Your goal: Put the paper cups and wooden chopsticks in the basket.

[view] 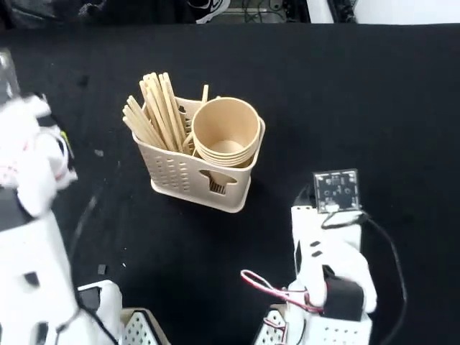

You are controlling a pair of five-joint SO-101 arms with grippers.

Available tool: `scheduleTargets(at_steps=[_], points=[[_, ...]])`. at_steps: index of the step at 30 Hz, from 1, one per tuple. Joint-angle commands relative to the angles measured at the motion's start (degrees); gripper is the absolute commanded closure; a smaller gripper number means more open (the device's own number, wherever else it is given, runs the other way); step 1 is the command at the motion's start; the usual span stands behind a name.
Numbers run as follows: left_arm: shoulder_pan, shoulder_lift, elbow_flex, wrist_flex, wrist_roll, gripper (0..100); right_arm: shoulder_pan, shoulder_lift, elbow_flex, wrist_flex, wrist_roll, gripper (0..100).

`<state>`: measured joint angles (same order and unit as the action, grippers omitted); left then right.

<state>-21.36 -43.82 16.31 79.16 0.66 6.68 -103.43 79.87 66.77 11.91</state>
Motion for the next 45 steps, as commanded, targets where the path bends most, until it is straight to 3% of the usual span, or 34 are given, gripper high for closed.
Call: scheduleTargets(at_steps=[1, 8, 13, 17, 20, 27, 40, 45], points=[[-1.5, -17.9, 29.7, -19.2, -0.4, 97, 0.5, -4.0, 5.2, -1.4, 0.1, 98.4], [-1.3, -43.3, 60.6, -36.4, -0.4, 97, 0.6, -4.0, 15.6, -9.1, 0.1, 98.4], [-1.2, -60.9, 76.4, -38.8, -0.4, 97, 1.0, -3.8, 16.7, -7.6, 0.1, 98.5], [-1.3, -58.3, 81.2, -40.4, -0.4, 97, 1.0, -3.8, 16.7, -0.9, 0.1, 98.4], [-1.6, -56.3, 81.2, -38.6, -0.4, 97, 1.0, -3.8, 16.7, 7.2, 0.1, 98.5], [-1.3, -56.3, 81.2, -23.6, -0.4, 97, 0.8, -3.6, 16.7, 6.9, 0.0, 98.5], [-1.5, -55.9, 81.2, -22.0, -0.1, 97, 0.8, -3.6, 16.7, 6.9, 0.0, 98.5], [-1.4, -55.9, 81.2, -12.2, -0.1, 97, 0.8, -3.6, 16.7, 6.9, 0.0, 98.5]])
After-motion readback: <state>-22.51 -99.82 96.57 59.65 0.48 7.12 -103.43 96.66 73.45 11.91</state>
